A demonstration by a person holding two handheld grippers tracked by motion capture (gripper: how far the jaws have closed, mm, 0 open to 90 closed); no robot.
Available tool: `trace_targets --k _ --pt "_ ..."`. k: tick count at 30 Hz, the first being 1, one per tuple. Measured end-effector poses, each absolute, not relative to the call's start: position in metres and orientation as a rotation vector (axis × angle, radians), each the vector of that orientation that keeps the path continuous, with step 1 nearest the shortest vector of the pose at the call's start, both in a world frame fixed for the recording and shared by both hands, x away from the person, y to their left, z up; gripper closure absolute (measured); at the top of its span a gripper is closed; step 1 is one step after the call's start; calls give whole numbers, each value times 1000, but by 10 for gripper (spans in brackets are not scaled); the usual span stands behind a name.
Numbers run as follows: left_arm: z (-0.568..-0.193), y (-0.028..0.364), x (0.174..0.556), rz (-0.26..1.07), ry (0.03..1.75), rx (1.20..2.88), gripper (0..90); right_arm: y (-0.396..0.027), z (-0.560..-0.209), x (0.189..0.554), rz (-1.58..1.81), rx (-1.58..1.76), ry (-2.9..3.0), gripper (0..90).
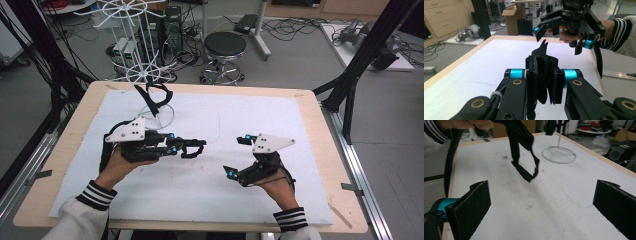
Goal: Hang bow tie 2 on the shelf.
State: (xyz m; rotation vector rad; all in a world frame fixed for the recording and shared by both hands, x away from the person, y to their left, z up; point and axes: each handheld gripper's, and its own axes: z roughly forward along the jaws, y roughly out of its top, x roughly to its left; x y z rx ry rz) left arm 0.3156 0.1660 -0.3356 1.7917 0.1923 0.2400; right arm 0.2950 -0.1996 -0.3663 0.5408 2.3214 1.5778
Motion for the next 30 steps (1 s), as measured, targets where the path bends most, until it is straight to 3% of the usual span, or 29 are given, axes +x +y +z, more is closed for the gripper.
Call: trace_targets --k 30 --pt "-324 223 311 436 395 1683 794 -255 -400 283 1583 823 2007 7"
